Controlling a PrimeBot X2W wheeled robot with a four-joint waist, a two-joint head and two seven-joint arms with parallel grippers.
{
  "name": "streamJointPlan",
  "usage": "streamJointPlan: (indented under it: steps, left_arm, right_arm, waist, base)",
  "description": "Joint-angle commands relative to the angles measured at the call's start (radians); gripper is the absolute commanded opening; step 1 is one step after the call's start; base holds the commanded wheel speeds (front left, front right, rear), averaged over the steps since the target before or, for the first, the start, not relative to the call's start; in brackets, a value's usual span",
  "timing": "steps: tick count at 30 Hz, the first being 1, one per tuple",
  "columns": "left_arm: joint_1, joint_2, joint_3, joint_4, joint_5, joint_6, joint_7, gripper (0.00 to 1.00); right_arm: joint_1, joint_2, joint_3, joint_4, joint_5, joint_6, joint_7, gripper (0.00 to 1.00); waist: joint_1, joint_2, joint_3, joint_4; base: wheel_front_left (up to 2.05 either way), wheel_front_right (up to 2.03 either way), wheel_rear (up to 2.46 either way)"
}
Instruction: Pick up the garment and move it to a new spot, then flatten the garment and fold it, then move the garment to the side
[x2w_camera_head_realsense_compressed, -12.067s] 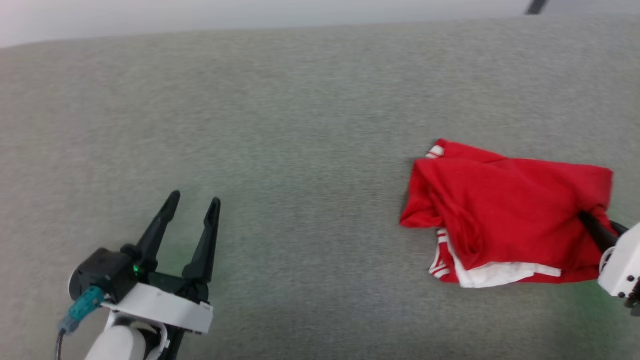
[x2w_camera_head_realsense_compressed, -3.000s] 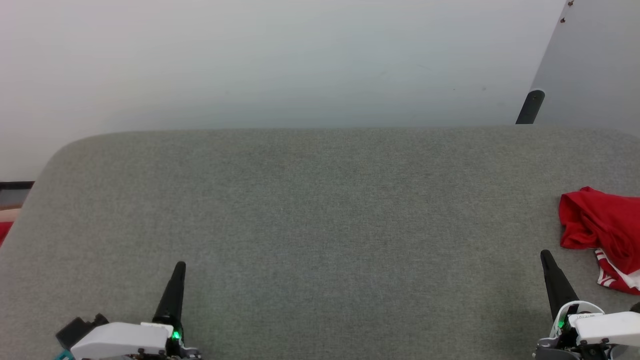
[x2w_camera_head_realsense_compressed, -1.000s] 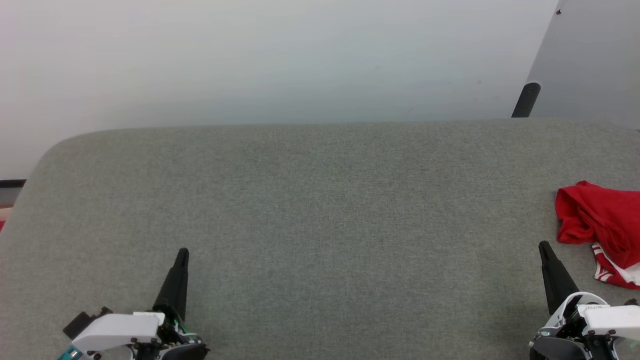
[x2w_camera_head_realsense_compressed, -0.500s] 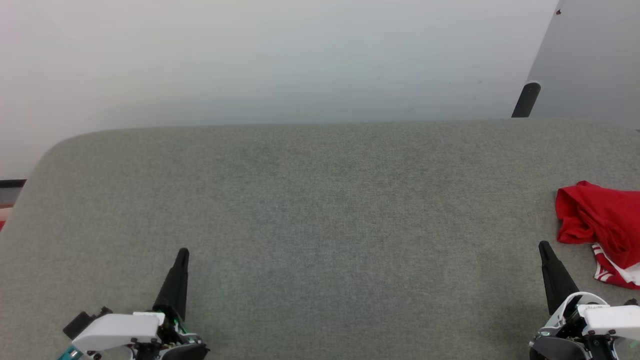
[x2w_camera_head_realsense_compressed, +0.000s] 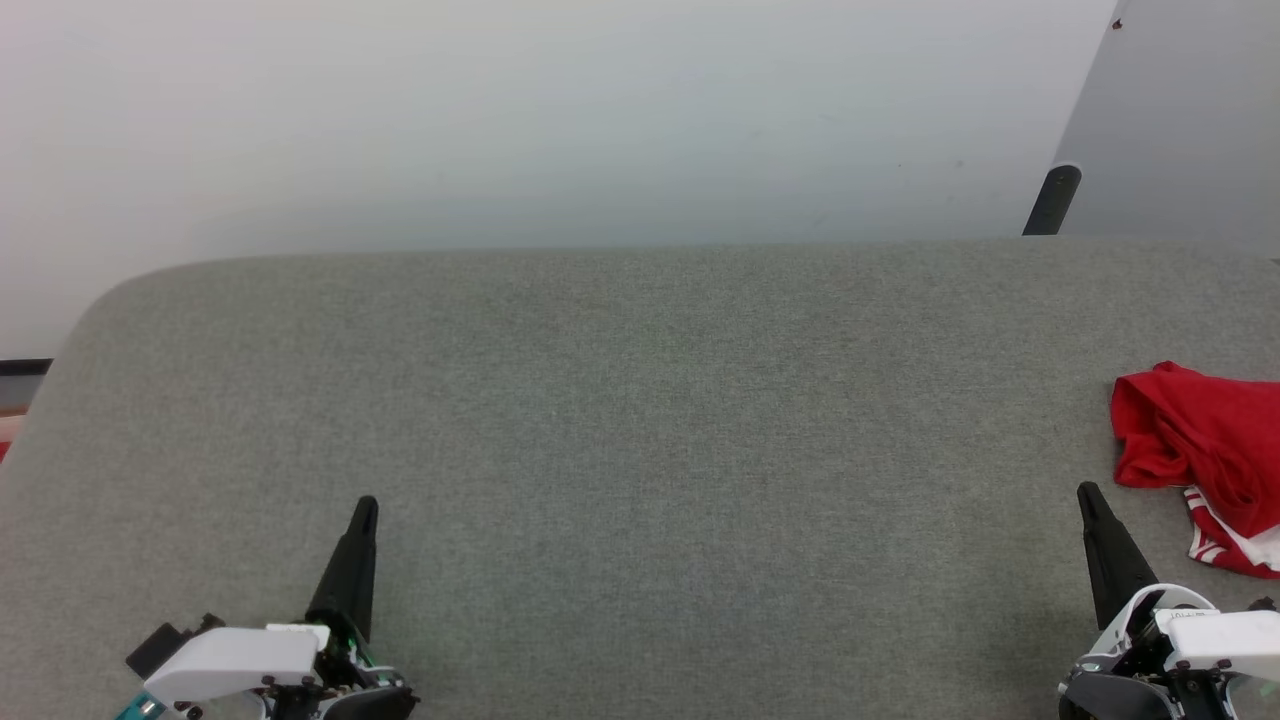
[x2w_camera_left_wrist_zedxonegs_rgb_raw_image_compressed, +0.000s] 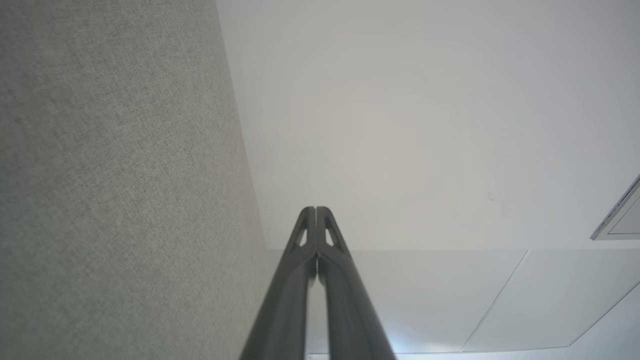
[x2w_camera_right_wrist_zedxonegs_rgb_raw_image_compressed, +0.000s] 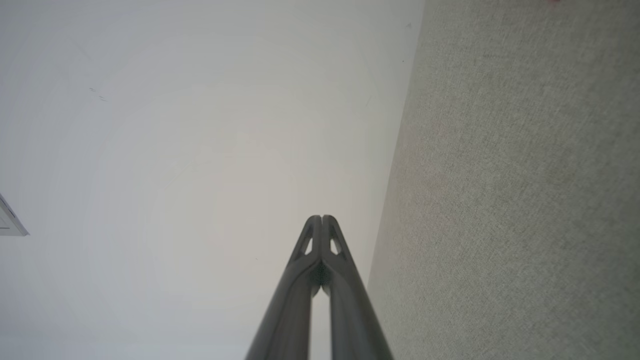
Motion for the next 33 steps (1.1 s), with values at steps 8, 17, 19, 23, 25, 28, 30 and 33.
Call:
streamJointPlan:
  steps: [8,17,19,23,25,28,30,33]
  left_arm:
    - [-0.01,0.0,0.002,0.001,-0.003,-0.006,0.001,0.0]
    - [-0.01,0.0,0.002,0.001,-0.003,-0.006,0.001,0.0]
    - [-0.01,0.0,0.002,0.001,-0.003,-0.006,0.001,0.0]
    - [-0.01,0.0,0.002,0.001,-0.003,-0.006,0.001,0.0]
    - [-0.01,0.0,0.002,0.001,-0.003,-0.006,0.001,0.0]
    - [-0.01,0.0,0.002,0.001,-0.003,-0.006,0.001,0.0]
    - [-0.01,0.0,0.002,0.001,-0.003,-0.006,0.001,0.0]
    - [-0.01,0.0,0.002,0.001,-0.003,-0.006,0.001,0.0]
  right_arm:
    - [-0.002,0.003,0.0,0.0,0.005,0.0,0.0,0.0]
    - [-0.002,0.003,0.0,0.0,0.005,0.0,0.0,0.0]
    - [-0.002,0.003,0.0,0.0,0.005,0.0,0.0,0.0]
    - [-0.002,0.003,0.0,0.0,0.005,0.0,0.0,0.0]
    - [-0.002,0.003,0.0,0.0,0.005,0.0,0.0,0.0]
    - [-0.002,0.003,0.0,0.0,0.005,0.0,0.0,0.0]
    - [-0.002,0.003,0.0,0.0,0.005,0.0,0.0,0.0]
    - [-0.002,0.003,0.0,0.0,0.005,0.0,0.0,0.0]
  waist:
    - [0.0,0.0,0.0,0.0]
    - [0.0,0.0,0.0,0.0]
    - [0.0,0.0,0.0,0.0]
    - [0.0,0.0,0.0,0.0]
    - [0.0,0.0,0.0,0.0]
    - [0.0,0.0,0.0,0.0]
    - [0.0,0.0,0.0,0.0]
    - [0.0,0.0,0.0,0.0]
  base:
    - [0.0,0.0,0.0]
    - [0.0,0.0,0.0]
    - [0.0,0.0,0.0]
    - [0.0,0.0,0.0]
    - [0.0,0.0,0.0]
    - [0.0,0.0,0.0]
    - [0.0,0.0,0.0]
    - [0.0,0.0,0.0]
